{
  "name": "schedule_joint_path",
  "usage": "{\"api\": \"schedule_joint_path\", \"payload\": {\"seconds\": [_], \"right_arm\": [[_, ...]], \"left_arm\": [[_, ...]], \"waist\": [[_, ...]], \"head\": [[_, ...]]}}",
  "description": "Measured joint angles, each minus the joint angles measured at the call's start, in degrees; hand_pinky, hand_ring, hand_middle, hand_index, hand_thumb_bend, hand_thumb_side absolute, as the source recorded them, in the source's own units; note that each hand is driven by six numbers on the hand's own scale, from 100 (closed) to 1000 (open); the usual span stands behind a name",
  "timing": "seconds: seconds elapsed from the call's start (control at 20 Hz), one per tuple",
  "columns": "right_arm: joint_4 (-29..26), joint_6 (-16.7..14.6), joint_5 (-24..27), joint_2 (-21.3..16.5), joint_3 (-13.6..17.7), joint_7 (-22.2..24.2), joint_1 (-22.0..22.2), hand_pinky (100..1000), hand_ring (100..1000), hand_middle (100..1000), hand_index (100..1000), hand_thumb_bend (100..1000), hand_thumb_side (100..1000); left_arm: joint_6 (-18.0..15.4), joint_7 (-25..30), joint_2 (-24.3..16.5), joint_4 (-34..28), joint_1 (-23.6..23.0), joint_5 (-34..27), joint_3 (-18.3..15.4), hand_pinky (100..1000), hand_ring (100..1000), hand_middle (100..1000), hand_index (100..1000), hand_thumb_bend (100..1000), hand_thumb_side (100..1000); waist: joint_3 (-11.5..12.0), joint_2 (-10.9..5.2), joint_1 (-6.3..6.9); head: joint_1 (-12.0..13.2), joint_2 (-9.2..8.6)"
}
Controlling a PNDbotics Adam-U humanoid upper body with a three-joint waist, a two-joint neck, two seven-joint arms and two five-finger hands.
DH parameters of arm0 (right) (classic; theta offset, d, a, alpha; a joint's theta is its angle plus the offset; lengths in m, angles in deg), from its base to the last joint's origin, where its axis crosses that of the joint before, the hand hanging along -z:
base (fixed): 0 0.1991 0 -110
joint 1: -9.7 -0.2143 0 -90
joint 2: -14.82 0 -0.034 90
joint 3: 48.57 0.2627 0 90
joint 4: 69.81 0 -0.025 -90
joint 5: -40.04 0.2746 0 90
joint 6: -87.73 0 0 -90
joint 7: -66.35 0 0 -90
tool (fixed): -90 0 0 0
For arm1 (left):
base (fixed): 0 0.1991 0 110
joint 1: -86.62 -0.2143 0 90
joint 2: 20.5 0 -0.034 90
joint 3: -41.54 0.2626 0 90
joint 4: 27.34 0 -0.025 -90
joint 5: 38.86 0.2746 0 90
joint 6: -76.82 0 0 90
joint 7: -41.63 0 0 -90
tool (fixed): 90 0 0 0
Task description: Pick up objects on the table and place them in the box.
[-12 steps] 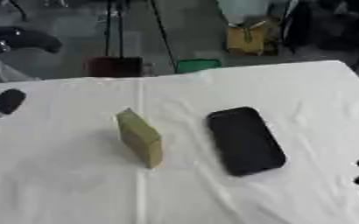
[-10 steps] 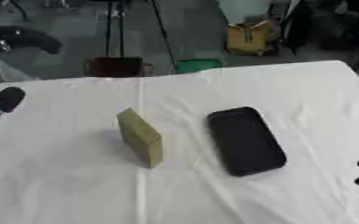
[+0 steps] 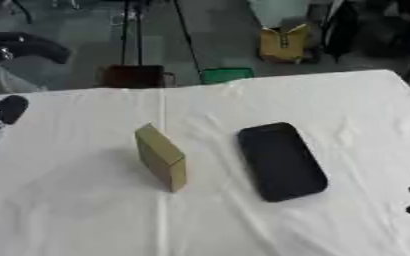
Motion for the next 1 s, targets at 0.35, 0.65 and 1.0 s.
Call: {"api": "schedule_joint_path", "payload": {"seconds": [0.35,0.65,1.0], "right_arm": [[0.00,-0.01,-0.04,0.00,-0.05,0.12,0.03,597,455,683,664,100,638],[0.00,0.10,-0.04,0.00,-0.36,0.57,0.27,597,453,682,664,100,639],[0.00,0.05,0.04,0.00,-0.74,1.13,0.32,597,452,681,664,100,640]], "left_arm": [[0.12,0.12,-0.94,1.73,4.68,2.90,2.86,871,888,877,979,231,664],[0.14,0.14,-1.01,12.12,14.97,13.44,11.33,877,918,890,986,317,780],[-1.23,-1.23,6.55,27.77,21.33,27.77,15.66,889,943,918,1000,376,885]], "waist": [[-0.30,-0.19,0.09],[-0.98,-0.60,0.27],[-2.12,-0.75,0.09]], "head": [[0.19,0.03],[0.66,0.07],[1.00,0.13]]}}
